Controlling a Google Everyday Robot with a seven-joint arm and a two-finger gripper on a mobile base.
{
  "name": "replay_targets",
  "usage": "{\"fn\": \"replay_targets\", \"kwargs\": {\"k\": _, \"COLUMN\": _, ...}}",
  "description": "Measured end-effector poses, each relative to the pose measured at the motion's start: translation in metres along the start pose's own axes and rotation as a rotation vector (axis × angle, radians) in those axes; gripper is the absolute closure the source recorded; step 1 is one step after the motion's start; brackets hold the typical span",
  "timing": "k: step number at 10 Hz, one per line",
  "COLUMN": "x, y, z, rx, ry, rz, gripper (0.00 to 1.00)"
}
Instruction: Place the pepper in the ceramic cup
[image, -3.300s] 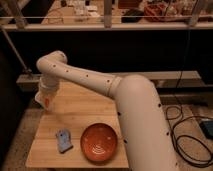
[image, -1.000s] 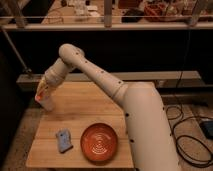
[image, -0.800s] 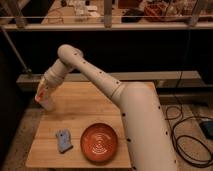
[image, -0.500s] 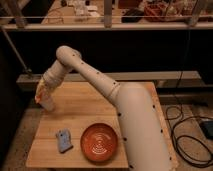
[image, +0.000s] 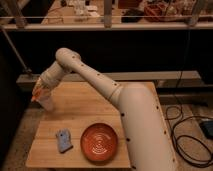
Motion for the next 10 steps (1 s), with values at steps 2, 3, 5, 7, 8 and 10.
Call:
{"fn": "replay_targets", "kwargs": {"k": 2, "x": -0.001, "y": -0.005, "z": -0.001, "rx": 0.084, "ry": -0.016, "rz": 0.041, "gripper": 1.0}}
{"fn": "replay_targets", "kwargs": {"k": 3, "x": -0.002, "y": -0.008, "z": 0.001, "rx": 0.11, "ry": -0.031, "rz": 0.053, "gripper": 1.0}}
{"fn": "replay_targets", "kwargs": {"k": 5, "x": -0.004, "y": -0.014, "z": 0.004, "rx": 0.14, "ry": -0.051, "rz": 0.08, "gripper": 1.0}}
{"fn": "replay_targets", "kwargs": {"k": 7, "x": -0.007, "y": -0.017, "z": 0.005, "rx": 0.15, "ry": -0.049, "rz": 0.12, "gripper": 1.0}}
{"fn": "replay_targets", "kwargs": {"k": 8, "x": -0.008, "y": -0.019, "z": 0.004, "rx": 0.16, "ry": -0.045, "rz": 0.138, "gripper": 1.0}}
{"fn": "replay_targets", "kwargs": {"k": 10, "x": -0.011, "y": -0.022, "z": 0.002, "rx": 0.176, "ry": -0.038, "rz": 0.168, "gripper": 1.0}}
